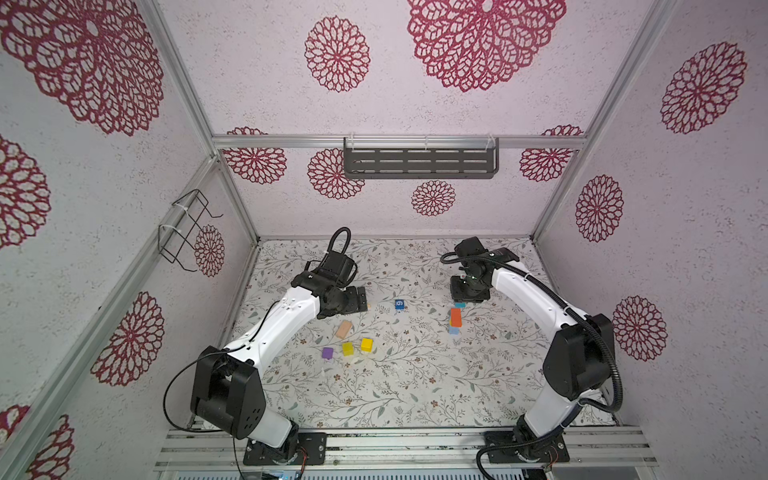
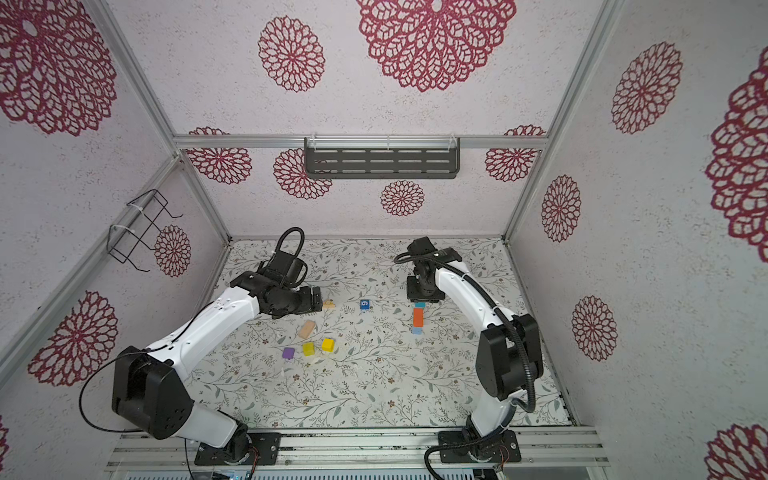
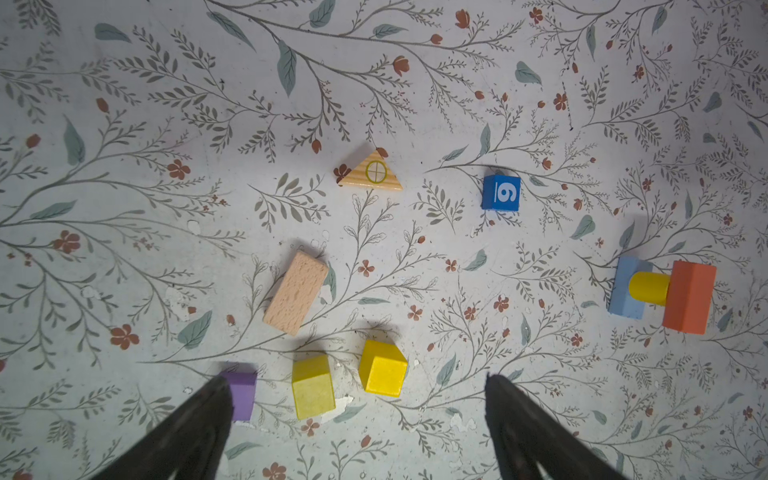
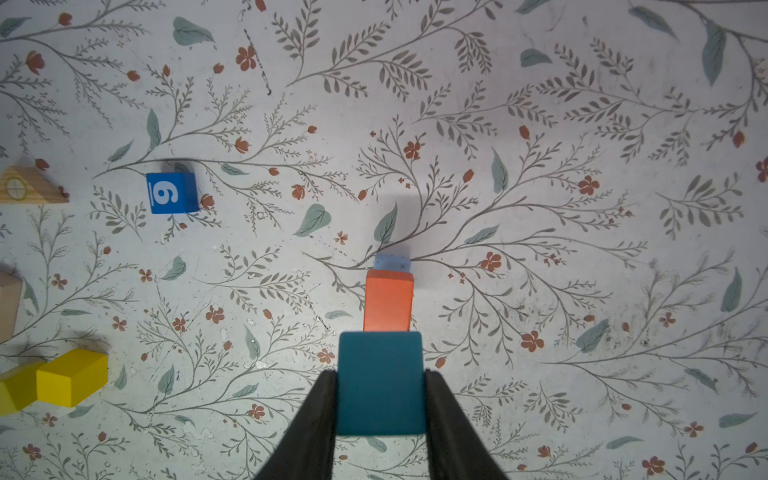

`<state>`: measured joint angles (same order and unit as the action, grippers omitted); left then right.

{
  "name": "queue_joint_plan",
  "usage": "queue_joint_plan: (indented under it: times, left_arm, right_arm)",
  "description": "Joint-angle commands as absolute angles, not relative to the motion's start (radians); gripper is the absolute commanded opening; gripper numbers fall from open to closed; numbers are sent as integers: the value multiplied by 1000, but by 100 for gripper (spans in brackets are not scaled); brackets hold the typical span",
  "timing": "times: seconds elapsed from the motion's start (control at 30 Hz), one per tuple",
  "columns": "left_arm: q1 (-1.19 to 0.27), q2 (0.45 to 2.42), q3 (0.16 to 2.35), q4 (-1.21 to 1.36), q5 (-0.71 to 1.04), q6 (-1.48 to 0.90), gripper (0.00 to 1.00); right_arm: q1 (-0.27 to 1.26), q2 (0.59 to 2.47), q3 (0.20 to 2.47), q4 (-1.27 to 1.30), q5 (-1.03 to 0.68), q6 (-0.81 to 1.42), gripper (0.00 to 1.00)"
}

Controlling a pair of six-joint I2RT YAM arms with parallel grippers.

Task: Build the wood block tower
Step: 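Lift the teal cube and carry it above the stack, then align the teal cube over the orange block with the right gripper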

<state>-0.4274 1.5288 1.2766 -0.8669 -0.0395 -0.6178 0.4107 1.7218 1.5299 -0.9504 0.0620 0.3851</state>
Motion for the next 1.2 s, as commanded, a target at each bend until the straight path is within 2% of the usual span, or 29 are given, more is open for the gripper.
queue_joint_plan:
  times: [0.0, 0.57, 0.93, 1.17]
  left_arm:
    - [-434, 1525, 1273, -843, -60, -619, 97]
    - [-431, 1503, 1230, -845, -68, -593, 97]
    - [-430, 1502, 1232, -857, -74, -576, 97]
    - [-429, 1500, 1227, -858, -73, -575, 97]
  right_arm:
    - [407, 1715, 1519, -962, 54, 386, 36]
    - [404, 1699, 1439, -858, 80, 430, 26]
    - [404, 1591, 1277, -678, 132, 482, 25]
    - [406, 1559, 1257, -649, 132, 485, 25]
